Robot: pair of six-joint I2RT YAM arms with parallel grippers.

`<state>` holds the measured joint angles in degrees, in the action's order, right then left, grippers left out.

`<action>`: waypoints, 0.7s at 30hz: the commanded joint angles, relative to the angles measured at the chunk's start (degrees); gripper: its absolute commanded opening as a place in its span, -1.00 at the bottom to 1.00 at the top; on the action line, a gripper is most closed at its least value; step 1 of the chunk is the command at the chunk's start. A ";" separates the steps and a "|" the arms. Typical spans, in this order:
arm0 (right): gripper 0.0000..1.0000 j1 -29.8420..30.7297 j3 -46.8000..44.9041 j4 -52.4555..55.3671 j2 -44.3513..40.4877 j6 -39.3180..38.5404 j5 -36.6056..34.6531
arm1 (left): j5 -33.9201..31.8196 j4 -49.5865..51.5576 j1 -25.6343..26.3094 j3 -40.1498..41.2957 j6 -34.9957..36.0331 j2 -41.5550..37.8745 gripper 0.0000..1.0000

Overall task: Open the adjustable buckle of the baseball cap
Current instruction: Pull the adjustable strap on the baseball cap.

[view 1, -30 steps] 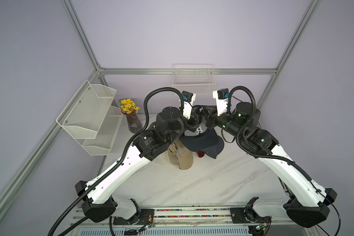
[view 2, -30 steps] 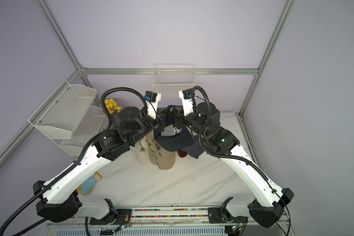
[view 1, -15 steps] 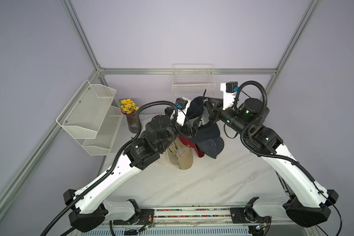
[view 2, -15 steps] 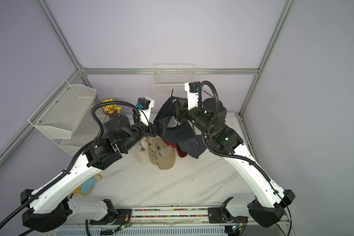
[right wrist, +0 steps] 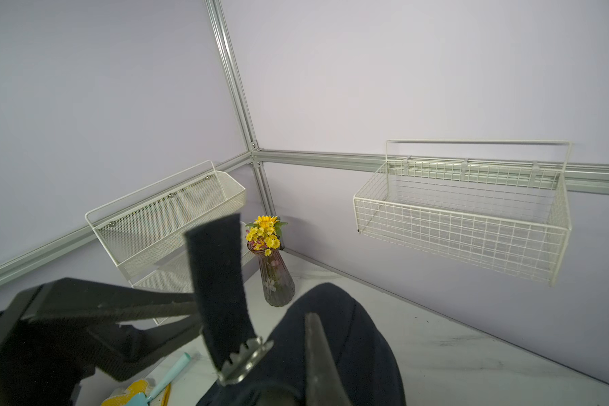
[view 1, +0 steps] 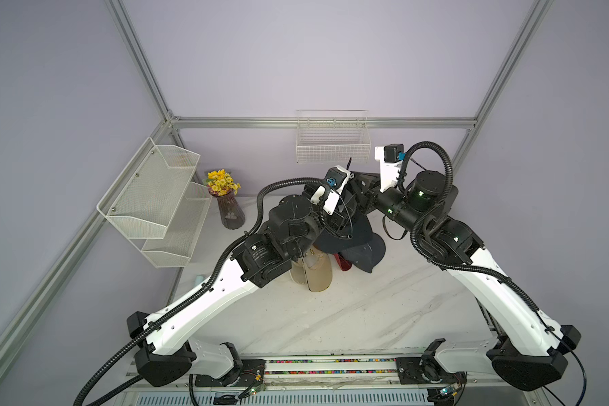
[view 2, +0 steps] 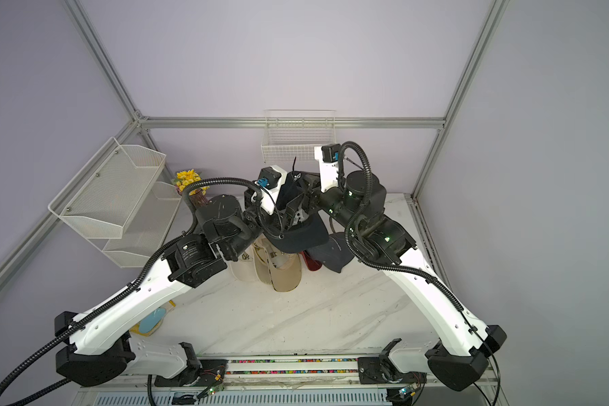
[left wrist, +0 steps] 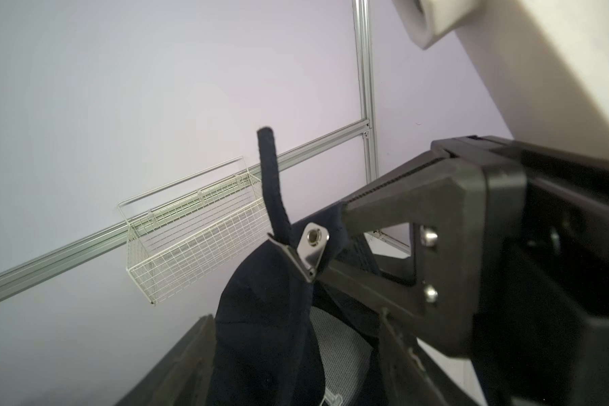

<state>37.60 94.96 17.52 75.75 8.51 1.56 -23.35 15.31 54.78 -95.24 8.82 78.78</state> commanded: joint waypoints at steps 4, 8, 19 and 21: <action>-1.00 0.19 -0.62 -2.01 -1.74 0.28 0.58 | -2.13 -2.58 0.15 -3.44 2.48 -0.12 0.16; -1.00 0.14 -0.56 -2.09 -1.83 0.28 0.52 | -2.22 -2.52 0.15 -3.38 2.87 -0.12 -0.12; -1.00 0.28 -0.71 -1.79 -2.19 0.41 0.78 | -2.46 -2.49 0.09 -3.76 4.01 -0.21 -1.00; -1.00 0.30 -1.52 -1.54 -2.35 0.54 1.23 | -2.59 -2.85 0.06 -3.70 4.14 -0.34 -1.00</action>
<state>37.67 94.45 17.47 75.07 8.56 2.15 -24.99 15.00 54.83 -95.77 12.21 78.96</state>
